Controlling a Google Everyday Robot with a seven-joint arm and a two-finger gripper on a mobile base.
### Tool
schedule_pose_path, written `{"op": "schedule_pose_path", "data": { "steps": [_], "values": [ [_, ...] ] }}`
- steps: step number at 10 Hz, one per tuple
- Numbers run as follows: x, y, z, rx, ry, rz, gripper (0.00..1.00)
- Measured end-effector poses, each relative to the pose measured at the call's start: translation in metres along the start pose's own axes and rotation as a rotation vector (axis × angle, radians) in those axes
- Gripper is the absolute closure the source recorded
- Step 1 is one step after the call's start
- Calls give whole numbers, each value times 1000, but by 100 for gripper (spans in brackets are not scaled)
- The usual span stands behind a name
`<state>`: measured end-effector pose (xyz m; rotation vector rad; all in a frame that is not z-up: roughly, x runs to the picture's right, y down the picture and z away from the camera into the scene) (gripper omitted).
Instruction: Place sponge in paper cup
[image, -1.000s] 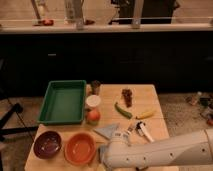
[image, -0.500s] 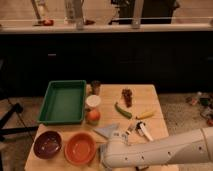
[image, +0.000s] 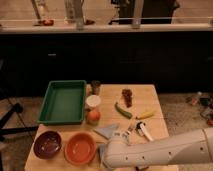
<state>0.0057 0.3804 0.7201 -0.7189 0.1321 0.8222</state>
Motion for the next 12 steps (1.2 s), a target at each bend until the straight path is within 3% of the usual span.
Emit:
{"op": "schedule_pose_path", "data": {
  "steps": [3, 8, 10, 12],
  "values": [
    [0, 0, 0, -1, 1, -2, 100],
    [22, -52, -24, 67, -8, 73, 100],
    [21, -57, -41, 88, -37, 72, 100],
    [14, -56, -76, 110, -74, 34, 100]
  ]
}}
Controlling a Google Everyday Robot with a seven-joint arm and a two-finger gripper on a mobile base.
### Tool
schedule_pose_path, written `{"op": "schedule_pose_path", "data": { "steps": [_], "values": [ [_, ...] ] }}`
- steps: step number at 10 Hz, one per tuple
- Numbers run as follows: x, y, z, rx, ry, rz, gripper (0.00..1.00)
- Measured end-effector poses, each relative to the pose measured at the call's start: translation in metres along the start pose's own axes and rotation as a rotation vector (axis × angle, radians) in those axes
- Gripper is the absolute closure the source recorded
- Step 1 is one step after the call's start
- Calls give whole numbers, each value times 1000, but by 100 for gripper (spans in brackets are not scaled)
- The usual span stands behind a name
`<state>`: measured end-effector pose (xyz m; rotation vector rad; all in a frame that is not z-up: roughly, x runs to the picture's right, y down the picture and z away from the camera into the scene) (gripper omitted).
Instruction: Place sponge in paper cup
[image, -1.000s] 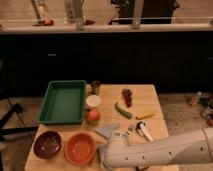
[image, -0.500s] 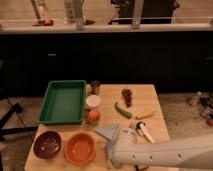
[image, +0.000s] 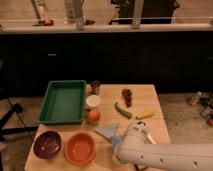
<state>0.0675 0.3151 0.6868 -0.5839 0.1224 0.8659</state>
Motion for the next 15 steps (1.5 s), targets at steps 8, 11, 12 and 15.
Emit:
{"op": "schedule_pose_path", "data": {
  "steps": [8, 11, 12, 15],
  "values": [
    [-30, -6, -54, 23, -71, -170, 100],
    [-30, -7, -54, 28, -71, -173, 100],
    [-35, -8, -57, 59, -68, -196, 100],
    [-77, -16, -78, 162, -55, -318, 100]
  ]
}}
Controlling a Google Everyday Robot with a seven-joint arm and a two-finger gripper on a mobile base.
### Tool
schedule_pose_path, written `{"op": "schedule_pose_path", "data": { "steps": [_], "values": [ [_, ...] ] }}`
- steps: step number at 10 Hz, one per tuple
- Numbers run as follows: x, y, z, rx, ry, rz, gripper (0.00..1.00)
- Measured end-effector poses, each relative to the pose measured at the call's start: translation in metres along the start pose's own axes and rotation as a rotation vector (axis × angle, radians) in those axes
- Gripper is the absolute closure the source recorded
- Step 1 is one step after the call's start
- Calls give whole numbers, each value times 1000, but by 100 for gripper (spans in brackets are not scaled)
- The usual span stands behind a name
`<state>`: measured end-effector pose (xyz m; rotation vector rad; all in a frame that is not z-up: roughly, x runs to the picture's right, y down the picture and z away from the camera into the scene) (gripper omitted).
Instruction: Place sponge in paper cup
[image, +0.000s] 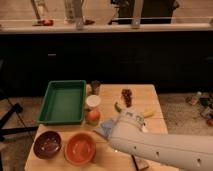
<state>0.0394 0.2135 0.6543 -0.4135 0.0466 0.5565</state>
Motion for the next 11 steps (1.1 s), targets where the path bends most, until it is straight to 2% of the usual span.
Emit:
{"op": "schedule_pose_path", "data": {
  "steps": [1, 3, 5, 8, 11],
  "values": [
    [-13, -9, -3, 22, 8, -49, 100],
    [-20, -29, 0, 27, 26, -93, 100],
    [-27, -53, 8, 9, 28, -153, 100],
    [-28, -84, 12, -15, -1, -265, 100],
    [-25, -98, 11, -22, -12, -299, 100]
  ]
}}
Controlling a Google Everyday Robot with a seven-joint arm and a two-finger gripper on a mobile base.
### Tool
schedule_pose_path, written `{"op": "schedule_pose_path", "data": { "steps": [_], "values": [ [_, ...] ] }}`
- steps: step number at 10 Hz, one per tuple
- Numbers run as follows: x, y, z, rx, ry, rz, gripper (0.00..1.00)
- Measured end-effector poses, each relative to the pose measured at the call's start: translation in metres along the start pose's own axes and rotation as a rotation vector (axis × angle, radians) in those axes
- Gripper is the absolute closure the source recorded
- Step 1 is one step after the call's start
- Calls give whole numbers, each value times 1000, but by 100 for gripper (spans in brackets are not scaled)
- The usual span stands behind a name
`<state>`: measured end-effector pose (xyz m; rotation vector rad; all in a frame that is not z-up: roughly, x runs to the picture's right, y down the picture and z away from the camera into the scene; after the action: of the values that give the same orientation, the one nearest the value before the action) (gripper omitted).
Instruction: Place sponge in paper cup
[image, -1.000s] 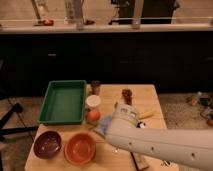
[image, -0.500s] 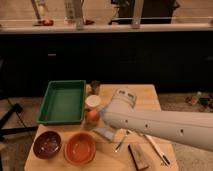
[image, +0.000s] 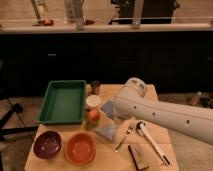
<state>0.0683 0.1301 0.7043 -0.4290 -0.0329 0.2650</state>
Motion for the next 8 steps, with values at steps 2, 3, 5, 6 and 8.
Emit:
{"op": "schedule_pose_path", "data": {
  "steps": [2, 3, 5, 6, 8],
  "values": [
    [-2, 0, 0, 0, -1, -3, 100],
    [-2, 0, 0, 0, -1, -3, 100],
    [-2, 0, 0, 0, -1, -3, 100],
    [-2, 0, 0, 1, -1, -4, 100],
    [-1, -10, -2, 24, 13, -45, 100]
  ]
}}
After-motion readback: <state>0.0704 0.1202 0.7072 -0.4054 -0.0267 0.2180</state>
